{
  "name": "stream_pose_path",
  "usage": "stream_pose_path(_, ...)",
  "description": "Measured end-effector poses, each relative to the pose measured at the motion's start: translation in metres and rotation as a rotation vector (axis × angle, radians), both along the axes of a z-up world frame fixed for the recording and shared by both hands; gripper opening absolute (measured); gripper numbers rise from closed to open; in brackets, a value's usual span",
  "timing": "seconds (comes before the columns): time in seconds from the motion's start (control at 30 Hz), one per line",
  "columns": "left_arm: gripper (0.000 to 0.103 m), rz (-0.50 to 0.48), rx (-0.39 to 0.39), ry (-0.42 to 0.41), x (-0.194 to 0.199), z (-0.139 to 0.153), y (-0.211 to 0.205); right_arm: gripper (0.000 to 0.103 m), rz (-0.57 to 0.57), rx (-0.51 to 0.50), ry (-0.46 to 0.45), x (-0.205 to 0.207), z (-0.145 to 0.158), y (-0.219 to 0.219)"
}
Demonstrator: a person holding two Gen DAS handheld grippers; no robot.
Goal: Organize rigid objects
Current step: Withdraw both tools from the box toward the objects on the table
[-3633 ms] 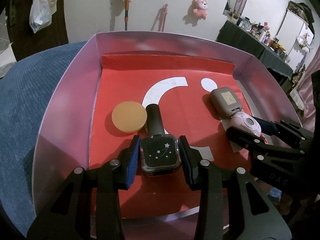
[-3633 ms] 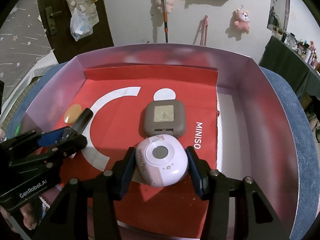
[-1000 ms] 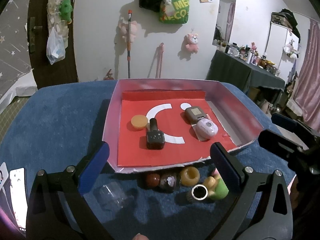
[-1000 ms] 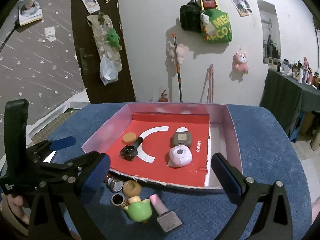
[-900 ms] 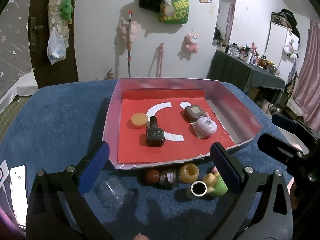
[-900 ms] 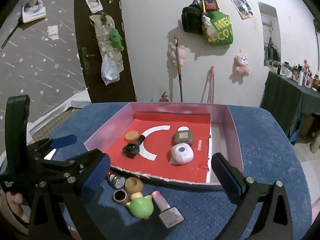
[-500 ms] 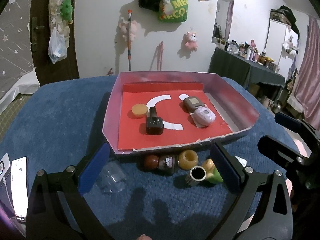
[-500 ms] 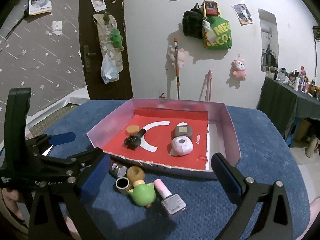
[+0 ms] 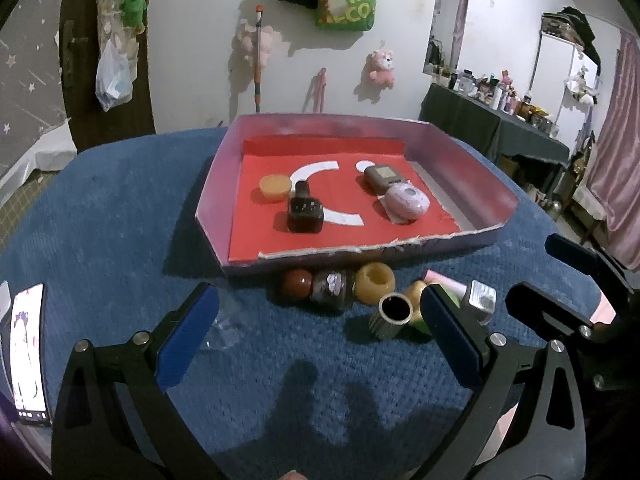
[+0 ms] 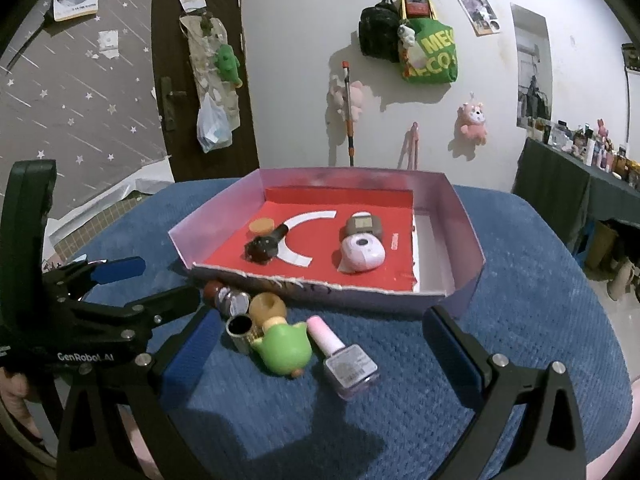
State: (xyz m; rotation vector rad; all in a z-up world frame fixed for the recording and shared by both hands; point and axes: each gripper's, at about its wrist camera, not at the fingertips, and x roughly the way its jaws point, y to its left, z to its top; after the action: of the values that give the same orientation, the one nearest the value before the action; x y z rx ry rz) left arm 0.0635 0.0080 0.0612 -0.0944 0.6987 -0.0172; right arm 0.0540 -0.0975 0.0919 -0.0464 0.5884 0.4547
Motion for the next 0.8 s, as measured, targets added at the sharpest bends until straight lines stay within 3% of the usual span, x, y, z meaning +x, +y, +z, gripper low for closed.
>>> stream_pose_path(0.43, 0.103, -0.009, -0.04, 0.066, -0.007, -0.031, 0.002, 0.099, -0.011, -0.011, 0.066, -0.006, -0.032, -0.001)
stream_pose_path(0.8, 0.102, -0.022, -0.094, 0.102, 0.002, -0.043, -0.001, 0.088, -0.069, -0.042, 0.116, 0.004, -0.052, -0.012)
